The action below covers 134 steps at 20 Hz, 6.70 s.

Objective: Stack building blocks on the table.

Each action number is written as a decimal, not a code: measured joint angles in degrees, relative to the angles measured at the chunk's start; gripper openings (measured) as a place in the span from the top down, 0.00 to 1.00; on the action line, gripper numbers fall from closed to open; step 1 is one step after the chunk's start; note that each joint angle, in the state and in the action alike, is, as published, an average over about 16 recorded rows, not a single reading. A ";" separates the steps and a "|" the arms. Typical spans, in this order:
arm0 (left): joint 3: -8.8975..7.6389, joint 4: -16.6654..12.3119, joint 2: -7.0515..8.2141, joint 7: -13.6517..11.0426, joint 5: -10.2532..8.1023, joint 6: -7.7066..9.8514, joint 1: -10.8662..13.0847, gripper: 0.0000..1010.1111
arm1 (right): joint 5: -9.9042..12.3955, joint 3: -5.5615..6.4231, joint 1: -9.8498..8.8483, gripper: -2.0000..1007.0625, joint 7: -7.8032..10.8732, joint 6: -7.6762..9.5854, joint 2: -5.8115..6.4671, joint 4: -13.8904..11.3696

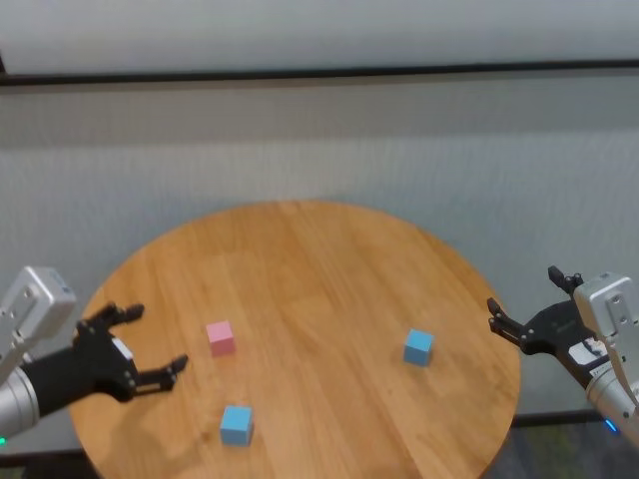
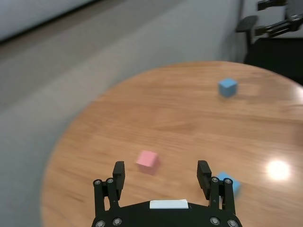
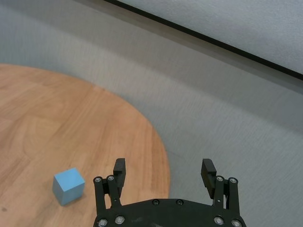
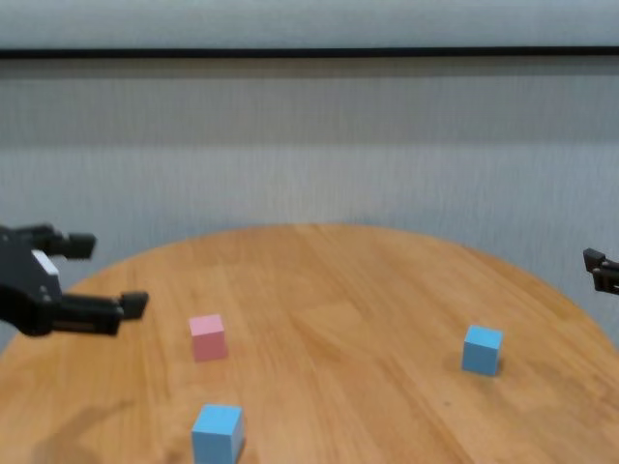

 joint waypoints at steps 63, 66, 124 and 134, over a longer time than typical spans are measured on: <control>9.84 13.47 -10.38 -11.08 3.45 9.18 -9.69 0.01 | 0.00 0.00 0.00 0.00 0.00 0.00 0.00 0.00; 10.02 14.07 -10.60 -11.07 3.45 9.30 -10.03 0.01 | 0.00 0.00 0.00 0.00 0.00 0.00 0.00 0.00; 11.52 17.00 -12.38 -8.25 5.78 9.71 -12.52 0.44 | 0.00 0.00 0.00 0.00 0.00 0.00 0.00 0.00; 10.87 14.96 -15.45 -3.51 10.28 8.83 -14.43 0.44 | 0.00 0.00 0.00 0.00 0.00 0.00 0.00 0.00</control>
